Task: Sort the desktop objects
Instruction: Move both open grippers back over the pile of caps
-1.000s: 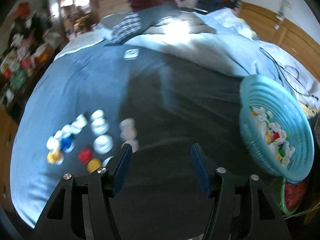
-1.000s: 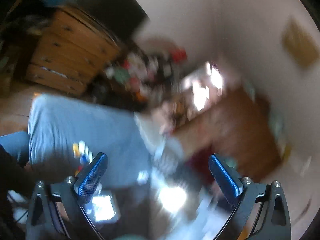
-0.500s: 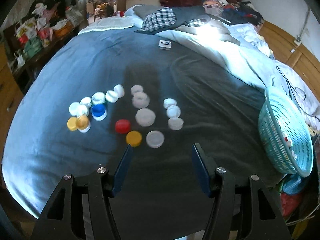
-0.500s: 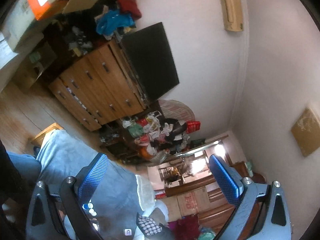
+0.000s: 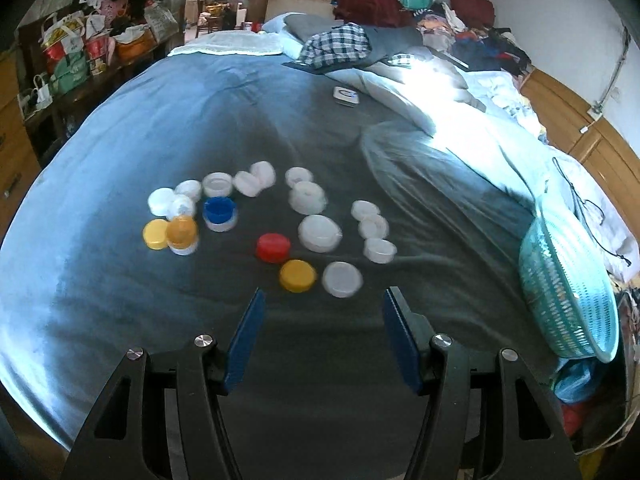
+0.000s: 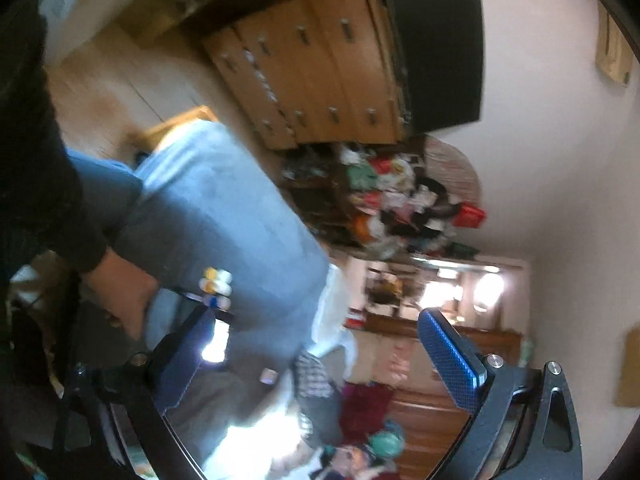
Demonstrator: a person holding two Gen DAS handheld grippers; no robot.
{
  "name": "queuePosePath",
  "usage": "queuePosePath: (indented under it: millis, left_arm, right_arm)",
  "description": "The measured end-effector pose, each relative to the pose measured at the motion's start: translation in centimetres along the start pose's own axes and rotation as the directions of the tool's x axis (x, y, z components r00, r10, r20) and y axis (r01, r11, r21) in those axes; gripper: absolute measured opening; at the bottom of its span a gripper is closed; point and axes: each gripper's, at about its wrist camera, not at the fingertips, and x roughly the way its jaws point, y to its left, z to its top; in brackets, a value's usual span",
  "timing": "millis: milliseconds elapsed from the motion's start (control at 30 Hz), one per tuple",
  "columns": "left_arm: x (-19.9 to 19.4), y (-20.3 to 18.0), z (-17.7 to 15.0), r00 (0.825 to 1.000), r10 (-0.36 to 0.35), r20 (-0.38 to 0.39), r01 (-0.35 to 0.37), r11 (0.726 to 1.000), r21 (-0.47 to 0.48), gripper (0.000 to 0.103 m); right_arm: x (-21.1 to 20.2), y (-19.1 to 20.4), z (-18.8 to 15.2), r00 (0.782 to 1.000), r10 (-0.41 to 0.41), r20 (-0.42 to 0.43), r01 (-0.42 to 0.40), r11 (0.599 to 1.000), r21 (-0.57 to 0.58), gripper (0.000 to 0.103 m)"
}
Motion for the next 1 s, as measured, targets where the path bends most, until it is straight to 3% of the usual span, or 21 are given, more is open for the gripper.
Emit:
queuePosePath:
  millis: [67,133,200,300,333,433,500,533,600,633,667,767,867,1000]
  left_arm:
    - [0.3,2.1,0.5,0.999,0.042,0.025,-0.041,0.999,-0.018,0.055]
    - [0.6,4.7,1.0,0.994,0.093,0.057,-0.089,0.994,-0.066,0.055]
    - [1.8,8.7,2.0,0.977,0.208,0.056,-0.199,0.972,-0.123,0.055]
    - [4.4,13.2,3.4,0.954,0.299,0.005,-0.294,0.941,-0.167,0.055]
    - [5.5,14.4,4.0,0.949,0.316,-0.015,-0.314,0.934,-0.17,0.055]
    - [8.8,15.6,5.1,0.935,0.346,-0.081,-0.354,0.927,-0.125,0.055]
    - [9.5,14.6,5.3,0.934,0.349,-0.077,-0.354,0.933,-0.069,0.055]
    - [9.6,13.7,5.2,0.943,0.324,-0.072,-0.327,0.944,-0.036,0.055]
    - [9.3,11.3,4.5,0.977,0.202,-0.069,-0.199,0.979,0.039,0.055]
    - [8.7,10.0,4.0,0.99,0.134,-0.05,-0.13,0.988,0.083,0.055]
    - [7.9,9.3,3.4,0.993,0.116,-0.021,-0.113,0.988,0.107,0.055]
    - [6.0,10.7,1.7,0.994,0.111,0.024,-0.111,0.994,0.016,0.055]
    - [4.9,12.5,-0.1,0.991,0.129,0.026,-0.128,0.991,-0.026,0.055]
    - [5.2,12.2,-1.0,0.994,0.106,-0.004,-0.106,0.994,0.04,0.048]
  right_arm:
    - [1.6,-0.3,0.5,1.0,0.025,0.012,-0.025,0.999,0.045,0.103]
    - [3.3,-0.3,0.6,1.0,-0.018,-0.011,0.019,0.996,0.082,0.103]
    - [5.3,0.0,-0.6,1.0,-0.007,-0.008,0.009,0.986,0.166,0.103]
    - [8.9,0.6,-4.2,0.997,0.053,-0.061,-0.027,0.928,0.373,0.102]
    - [10.1,1.1,-6.1,0.994,0.083,-0.067,-0.044,0.89,0.454,0.102]
    - [13.1,3.6,-13.8,0.967,0.242,-0.074,-0.114,0.678,0.726,0.102]
    - [14.1,5.8,-17.8,0.945,0.313,-0.09,-0.109,0.562,0.82,0.101]
    - [14.4,7.2,-20.3,0.931,0.347,-0.109,-0.087,0.502,0.861,0.101]
    - [14.4,9.1,-23.8,0.907,0.399,-0.134,-0.047,0.412,0.91,0.101]
    - [14.2,9.9,-25.3,0.898,0.416,-0.142,-0.026,0.374,0.927,0.101]
    - [14.0,10.8,-26.8,0.889,0.43,-0.156,0.002,0.337,0.942,0.101]
    - [13.2,12.5,-30.1,0.883,0.439,-0.166,0.057,0.251,0.966,0.101]
    - [13.0,13.8,-31.0,0.89,0.443,-0.112,0.041,0.166,0.985,0.101]
    - [13.6,15.5,-30.4,0.894,0.444,-0.055,0.007,0.11,0.994,0.097]
